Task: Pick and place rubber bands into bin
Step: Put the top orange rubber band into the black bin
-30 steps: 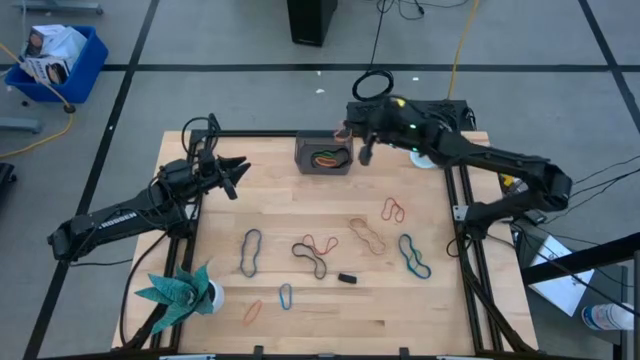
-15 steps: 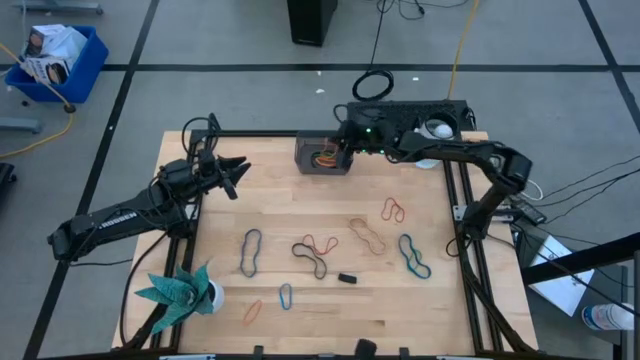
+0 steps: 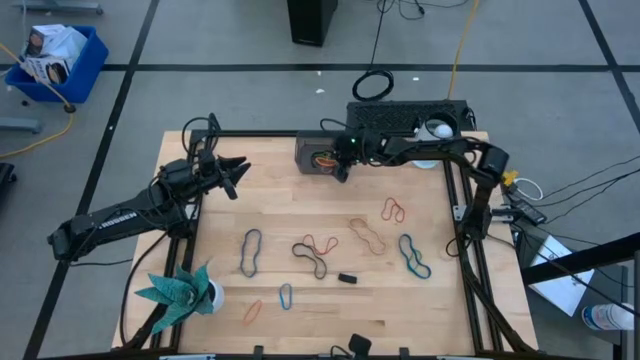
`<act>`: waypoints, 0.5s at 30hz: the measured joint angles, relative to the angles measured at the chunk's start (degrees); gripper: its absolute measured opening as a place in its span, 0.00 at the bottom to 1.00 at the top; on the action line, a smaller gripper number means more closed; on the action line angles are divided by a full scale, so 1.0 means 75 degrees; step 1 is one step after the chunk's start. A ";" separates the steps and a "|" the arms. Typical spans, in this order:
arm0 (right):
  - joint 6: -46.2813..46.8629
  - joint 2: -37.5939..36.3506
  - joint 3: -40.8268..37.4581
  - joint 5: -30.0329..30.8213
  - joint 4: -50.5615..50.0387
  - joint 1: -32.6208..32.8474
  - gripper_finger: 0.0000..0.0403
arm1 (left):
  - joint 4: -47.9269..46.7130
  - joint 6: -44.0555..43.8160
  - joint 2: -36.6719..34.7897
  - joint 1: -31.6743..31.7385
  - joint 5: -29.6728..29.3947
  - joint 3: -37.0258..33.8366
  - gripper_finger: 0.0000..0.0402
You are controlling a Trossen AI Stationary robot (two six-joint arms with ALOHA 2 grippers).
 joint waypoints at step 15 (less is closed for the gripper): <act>0.0330 0.0018 0.0000 0.0592 -0.0244 -0.0282 0.00 | -0.0026 0.0009 0.0001 -0.0001 0.0000 0.0000 0.37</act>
